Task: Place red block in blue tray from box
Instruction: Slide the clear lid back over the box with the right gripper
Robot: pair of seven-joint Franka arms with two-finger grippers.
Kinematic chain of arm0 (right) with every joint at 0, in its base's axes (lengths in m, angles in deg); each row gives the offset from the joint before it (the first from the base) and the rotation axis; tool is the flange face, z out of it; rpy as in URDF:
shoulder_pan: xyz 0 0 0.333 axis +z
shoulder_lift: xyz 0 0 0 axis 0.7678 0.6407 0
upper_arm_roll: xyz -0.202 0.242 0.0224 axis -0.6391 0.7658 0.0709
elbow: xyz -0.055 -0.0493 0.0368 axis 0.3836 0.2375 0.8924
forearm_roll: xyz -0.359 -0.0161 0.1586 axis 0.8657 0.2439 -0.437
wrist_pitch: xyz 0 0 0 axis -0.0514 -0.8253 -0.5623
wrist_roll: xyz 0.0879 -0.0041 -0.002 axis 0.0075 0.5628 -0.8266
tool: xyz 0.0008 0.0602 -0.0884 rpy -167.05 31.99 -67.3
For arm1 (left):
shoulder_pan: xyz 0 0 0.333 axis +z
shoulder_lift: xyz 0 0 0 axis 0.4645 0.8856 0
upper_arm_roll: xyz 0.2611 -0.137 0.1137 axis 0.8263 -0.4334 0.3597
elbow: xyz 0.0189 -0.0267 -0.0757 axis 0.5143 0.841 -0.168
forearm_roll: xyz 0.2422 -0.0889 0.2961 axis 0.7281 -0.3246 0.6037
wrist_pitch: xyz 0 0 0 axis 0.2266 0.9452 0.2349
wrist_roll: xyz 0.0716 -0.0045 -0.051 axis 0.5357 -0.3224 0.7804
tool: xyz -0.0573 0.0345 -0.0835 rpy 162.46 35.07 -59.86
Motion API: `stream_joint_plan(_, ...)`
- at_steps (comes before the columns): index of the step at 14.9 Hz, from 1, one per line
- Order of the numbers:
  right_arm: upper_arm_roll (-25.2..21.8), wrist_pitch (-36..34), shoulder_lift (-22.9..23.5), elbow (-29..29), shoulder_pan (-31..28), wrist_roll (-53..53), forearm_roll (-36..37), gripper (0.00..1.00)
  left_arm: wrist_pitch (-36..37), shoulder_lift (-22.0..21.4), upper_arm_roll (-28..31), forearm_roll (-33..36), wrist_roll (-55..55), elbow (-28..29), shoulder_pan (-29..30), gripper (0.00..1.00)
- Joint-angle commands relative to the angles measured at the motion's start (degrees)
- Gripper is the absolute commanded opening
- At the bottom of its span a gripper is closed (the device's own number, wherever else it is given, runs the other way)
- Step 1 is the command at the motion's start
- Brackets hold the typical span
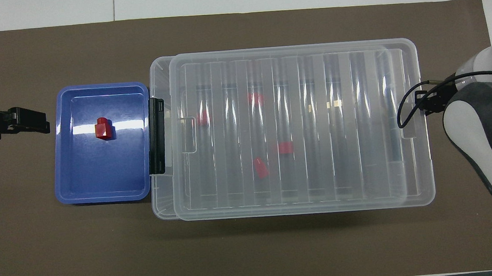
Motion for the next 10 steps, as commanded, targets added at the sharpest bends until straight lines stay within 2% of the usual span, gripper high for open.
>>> stream_joint_plan(1,1.6,2.1,-1.5,1.9,-0.4,2.8,-1.8,0.0,0.6,-1.5,-0.3,-0.1,-0.4,1.1,0.5,1.0)
stream_joint_plan(10,1.8,2.2,-1.7,2.4,-0.4,2.8,-1.8,0.0,0.6,-1.4,-0.2,-0.1,-0.4,1.1,0.6,1.0)
